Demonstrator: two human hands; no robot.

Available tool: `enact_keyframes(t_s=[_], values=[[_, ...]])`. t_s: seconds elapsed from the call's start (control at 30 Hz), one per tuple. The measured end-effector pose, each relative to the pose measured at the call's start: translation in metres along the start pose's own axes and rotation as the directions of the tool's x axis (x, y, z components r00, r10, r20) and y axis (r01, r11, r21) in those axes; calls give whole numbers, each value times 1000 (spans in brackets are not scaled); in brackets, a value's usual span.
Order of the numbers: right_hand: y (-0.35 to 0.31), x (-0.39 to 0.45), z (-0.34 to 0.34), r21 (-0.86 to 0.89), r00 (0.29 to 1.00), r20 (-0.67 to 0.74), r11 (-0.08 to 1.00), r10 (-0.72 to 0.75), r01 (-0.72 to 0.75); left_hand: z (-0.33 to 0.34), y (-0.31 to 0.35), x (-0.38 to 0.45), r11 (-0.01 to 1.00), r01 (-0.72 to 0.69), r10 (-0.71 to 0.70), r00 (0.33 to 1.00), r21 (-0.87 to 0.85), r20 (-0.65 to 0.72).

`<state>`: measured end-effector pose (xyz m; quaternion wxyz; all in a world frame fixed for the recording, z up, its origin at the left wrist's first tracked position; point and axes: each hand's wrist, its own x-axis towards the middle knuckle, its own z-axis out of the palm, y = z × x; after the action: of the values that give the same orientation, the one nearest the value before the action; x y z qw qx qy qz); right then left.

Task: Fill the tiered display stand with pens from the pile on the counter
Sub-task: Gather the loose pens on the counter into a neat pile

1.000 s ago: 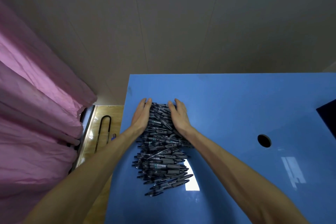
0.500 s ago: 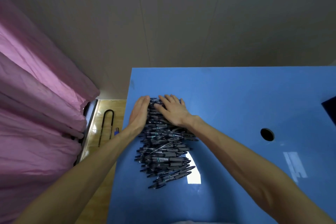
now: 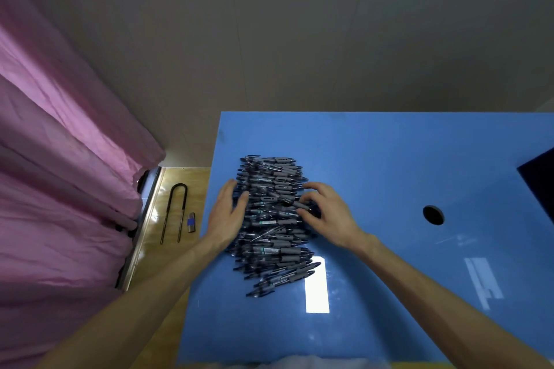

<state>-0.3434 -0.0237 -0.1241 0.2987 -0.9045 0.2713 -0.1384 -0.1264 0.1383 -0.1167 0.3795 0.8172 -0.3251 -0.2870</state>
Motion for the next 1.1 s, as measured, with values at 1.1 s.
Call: enact_keyframes(t_s=[1.1], values=[[-87,-33,59,613,727,-237,680,644,-403,20,8,-37,928,94,-142,984,-359,-107]])
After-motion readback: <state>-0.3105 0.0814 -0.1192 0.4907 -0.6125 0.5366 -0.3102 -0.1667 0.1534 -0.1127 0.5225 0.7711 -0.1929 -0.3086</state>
